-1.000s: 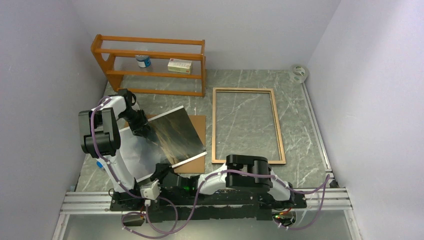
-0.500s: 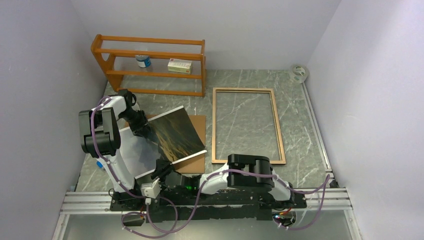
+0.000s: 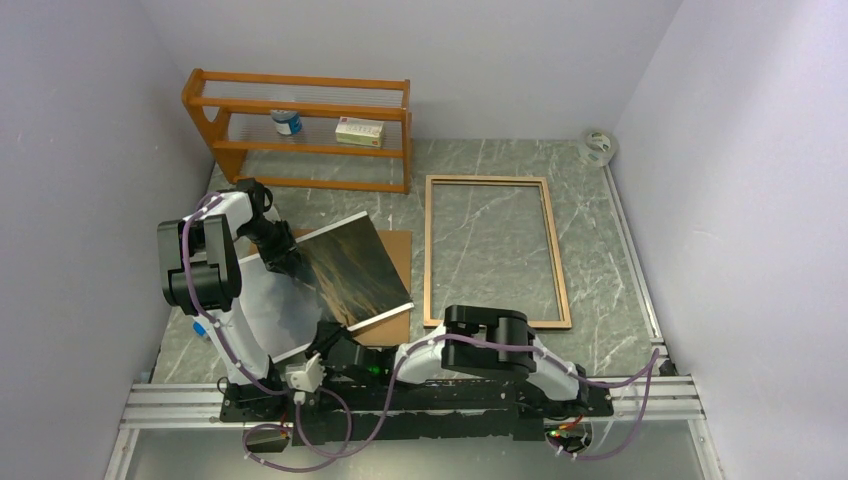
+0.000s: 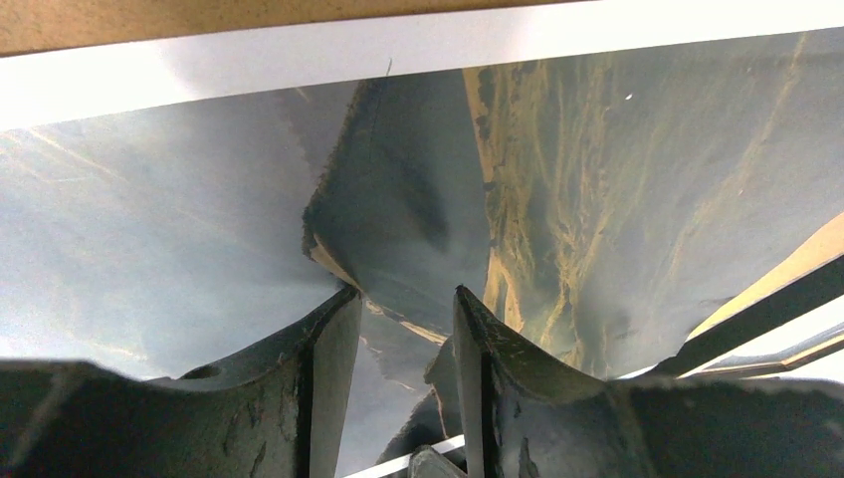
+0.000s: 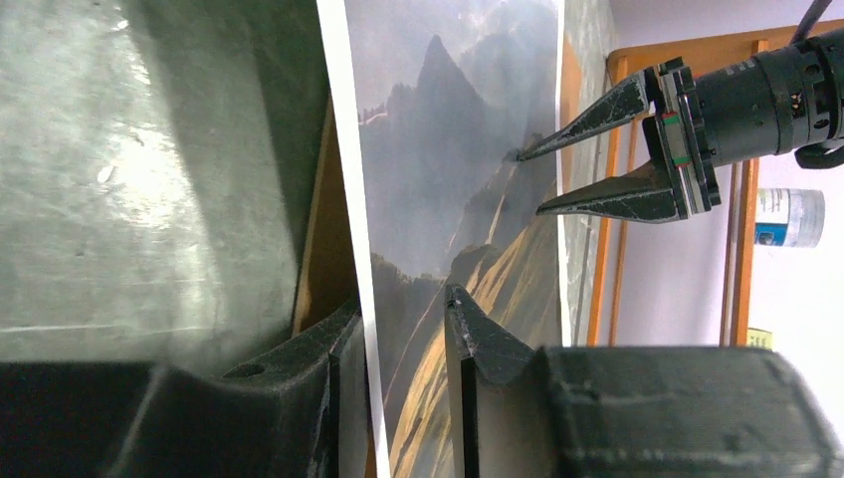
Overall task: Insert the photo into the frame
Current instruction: Turn over the photo at the center of the board.
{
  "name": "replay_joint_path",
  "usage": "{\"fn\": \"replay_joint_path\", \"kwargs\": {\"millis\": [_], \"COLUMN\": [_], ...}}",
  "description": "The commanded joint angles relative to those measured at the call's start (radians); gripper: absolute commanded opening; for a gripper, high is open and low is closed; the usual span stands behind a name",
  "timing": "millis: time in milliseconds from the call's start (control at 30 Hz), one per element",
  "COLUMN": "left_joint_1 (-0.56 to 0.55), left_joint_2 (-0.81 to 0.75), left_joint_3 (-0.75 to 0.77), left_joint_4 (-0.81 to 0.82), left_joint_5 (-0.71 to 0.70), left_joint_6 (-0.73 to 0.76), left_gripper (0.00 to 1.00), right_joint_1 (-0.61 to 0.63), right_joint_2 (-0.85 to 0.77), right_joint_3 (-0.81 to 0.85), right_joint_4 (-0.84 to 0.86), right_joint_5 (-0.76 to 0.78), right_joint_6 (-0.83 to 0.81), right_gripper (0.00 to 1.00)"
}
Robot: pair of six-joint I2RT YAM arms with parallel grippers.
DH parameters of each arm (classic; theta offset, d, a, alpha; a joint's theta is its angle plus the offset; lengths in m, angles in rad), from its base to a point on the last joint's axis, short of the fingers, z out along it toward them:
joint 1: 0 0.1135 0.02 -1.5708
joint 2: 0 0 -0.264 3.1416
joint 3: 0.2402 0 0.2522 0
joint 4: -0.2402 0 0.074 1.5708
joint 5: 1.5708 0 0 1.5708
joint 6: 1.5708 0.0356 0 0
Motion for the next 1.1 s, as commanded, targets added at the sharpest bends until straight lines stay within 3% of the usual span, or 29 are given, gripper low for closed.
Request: {"fn": "replay_joint_path", "kwargs": {"millis": [0,133,233,433,600,767,1067], "left_joint_1": [-0.006,-0.007,-0.006,-0.006,-0.005,-0.006,-0.006], "left_joint_2": [0.053,0.041,0.015,-0.085,-0.222,-0.348,-0.508], "left_joint_3": [-0.015,0.006,0.031,0.161,0.354,0.527,0.681], "left_joint_4": [0.009,-0.007,-0.023,-0.117,-0.214,-0.257,-0.287], "left_joint_5": [-0.027,-0.024,-0.025,-0.063,-0.114,-0.165,-0.159], "left_joint_6": [0.032,0.032,0.029,0.010,-0.004,-0.001,0.002], "left_gripper": [0.46,0.46,0.46,0.51,0.68,0.80,0.85], "right_joint_1": [-0.038,-0.038,-0.038,-0.037,-0.037,-0.041,-0.085], "right_joint_2": [0.007,0.012,0.009,-0.031,-0.096,-0.171,-0.278], "right_joint_3": [0.051,0.072,0.082,0.041,0.059,0.117,0.156], "right_joint_4": [0.012,-0.005,-0.016,0.029,0.018,-0.096,-0.255], "right_joint_5": [-0.011,0.000,0.010,0.050,0.101,0.103,0.046], "right_joint_6": [-0.014,-0.015,-0.006,-0.038,-0.070,-0.033,0.063], "right_gripper": [0.32,0.22,0.00,0.00,0.00,0.00,0.00]}}
